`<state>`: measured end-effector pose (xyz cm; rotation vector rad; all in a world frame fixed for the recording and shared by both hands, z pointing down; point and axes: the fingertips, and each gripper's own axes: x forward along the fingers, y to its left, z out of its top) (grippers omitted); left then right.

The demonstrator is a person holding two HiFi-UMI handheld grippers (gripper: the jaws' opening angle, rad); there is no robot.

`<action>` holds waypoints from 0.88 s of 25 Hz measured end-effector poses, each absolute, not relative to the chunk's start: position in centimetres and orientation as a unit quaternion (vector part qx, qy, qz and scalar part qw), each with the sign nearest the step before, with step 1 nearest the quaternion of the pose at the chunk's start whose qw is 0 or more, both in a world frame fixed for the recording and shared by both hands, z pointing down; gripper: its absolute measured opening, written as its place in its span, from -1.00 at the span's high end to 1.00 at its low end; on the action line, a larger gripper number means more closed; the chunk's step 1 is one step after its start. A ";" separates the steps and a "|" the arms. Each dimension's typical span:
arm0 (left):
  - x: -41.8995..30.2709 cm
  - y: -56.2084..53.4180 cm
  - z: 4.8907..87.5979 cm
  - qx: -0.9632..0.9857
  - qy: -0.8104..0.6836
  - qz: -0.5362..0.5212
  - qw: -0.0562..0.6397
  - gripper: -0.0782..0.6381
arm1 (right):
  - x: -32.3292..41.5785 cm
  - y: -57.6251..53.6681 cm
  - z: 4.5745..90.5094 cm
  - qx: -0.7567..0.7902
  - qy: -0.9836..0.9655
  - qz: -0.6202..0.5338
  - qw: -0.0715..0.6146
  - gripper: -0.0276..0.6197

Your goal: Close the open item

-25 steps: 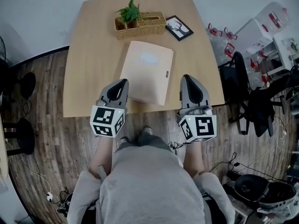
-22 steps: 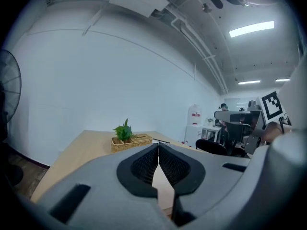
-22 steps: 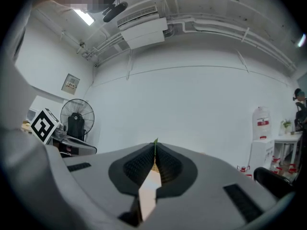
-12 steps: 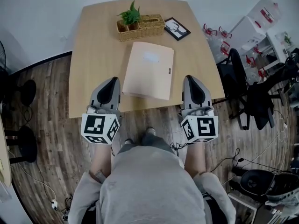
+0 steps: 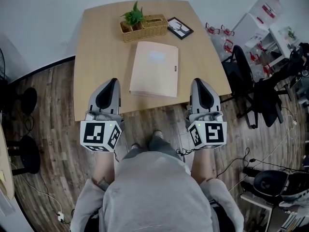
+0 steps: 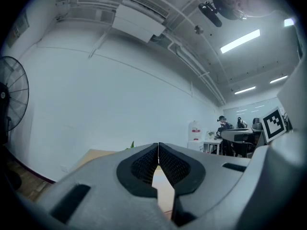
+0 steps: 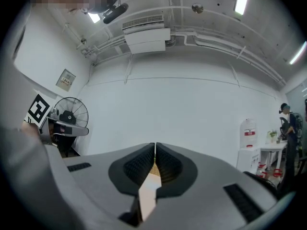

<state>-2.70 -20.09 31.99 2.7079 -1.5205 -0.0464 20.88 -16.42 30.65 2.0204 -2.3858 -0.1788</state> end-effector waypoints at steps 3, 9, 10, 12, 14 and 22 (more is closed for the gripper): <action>-3.3 -19.6 31.8 0.873 -0.488 -0.017 0.016 0.75 | 20.5 -15.5 30.5 0.650 -0.757 -0.060 0.002 0.87; -4.0 -18.6 31.3 0.876 -0.482 -0.022 0.007 0.75 | 19.9 -13.7 30.2 0.660 -0.748 -0.066 0.003 0.87; -4.1 -18.5 31.3 0.876 -0.481 -0.023 0.007 0.75 | 19.8 -13.4 30.1 0.662 -0.747 -0.067 0.002 0.87; -4.3 -18.3 31.2 0.877 -0.481 -0.025 0.007 0.75 | 19.7 -13.0 29.9 0.665 -0.744 -0.069 0.002 0.87; -4.5 -18.2 31.1 0.877 -0.480 -0.026 0.006 0.75 | 19.6 -12.7 29.8 0.666 -0.742 -0.072 0.002 0.87; -4.9 -17.4 31.0 0.878 -0.478 -0.027 0.007 0.75 | 19.3 -11.5 29.4 0.672 -0.737 -0.075 -0.002 0.87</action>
